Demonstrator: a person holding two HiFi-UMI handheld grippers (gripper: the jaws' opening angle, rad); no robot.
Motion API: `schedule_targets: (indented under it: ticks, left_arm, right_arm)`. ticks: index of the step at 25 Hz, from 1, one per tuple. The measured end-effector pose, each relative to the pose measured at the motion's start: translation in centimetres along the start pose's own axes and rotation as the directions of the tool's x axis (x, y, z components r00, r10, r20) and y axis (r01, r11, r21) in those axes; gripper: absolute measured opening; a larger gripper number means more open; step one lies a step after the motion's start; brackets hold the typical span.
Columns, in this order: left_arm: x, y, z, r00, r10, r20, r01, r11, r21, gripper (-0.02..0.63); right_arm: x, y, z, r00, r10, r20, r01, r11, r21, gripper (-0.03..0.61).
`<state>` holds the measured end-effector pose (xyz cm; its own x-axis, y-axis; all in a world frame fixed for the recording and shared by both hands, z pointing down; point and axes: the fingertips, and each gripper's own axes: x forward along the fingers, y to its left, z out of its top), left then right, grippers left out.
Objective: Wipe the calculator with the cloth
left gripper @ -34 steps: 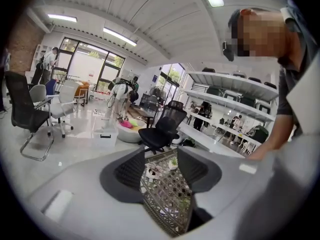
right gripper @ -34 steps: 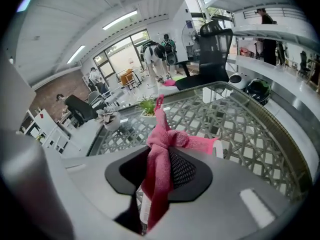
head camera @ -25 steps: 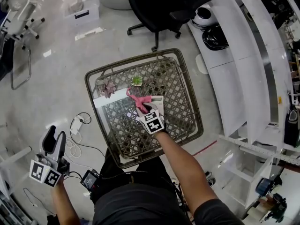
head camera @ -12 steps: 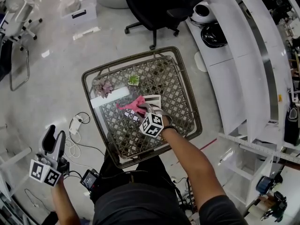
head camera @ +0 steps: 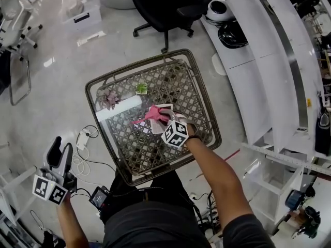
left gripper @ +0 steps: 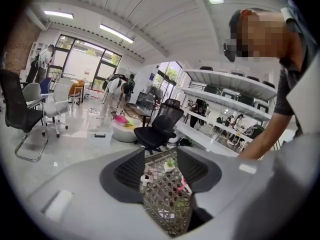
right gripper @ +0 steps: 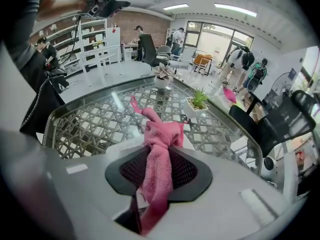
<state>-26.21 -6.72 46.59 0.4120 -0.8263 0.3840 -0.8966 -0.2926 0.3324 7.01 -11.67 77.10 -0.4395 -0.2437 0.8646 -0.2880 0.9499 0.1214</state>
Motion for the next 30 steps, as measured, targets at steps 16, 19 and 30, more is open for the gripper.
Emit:
schedule_targets:
  ticks: [16,19,30]
  left_arm:
    - [3.2,-2.4,0.2,0.998,-0.051,-0.031,0.052,0.998,0.023,0.224]
    - [3.3,-2.4,0.2,0.998,-0.053,-0.035,0.053,0.998,0.023,0.224]
    - [1.8,-0.7,-0.1,0.999,-0.032,-0.021,0.032,0.999,0.006,0.224]
  right_arm:
    - [-4.7,-7.1,-8.3,0.958,-0.287,-0.022,0.197,0.599,0.776,0.092]
    - [-4.8,-6.6,-8.1,0.944,-0.329,-0.021,0.173,0.441,0.881,0.092]
    - [-2.9,-4.2,-6.1,0.912,-0.406,-0.054,0.121,0.141,0.983,0.091]
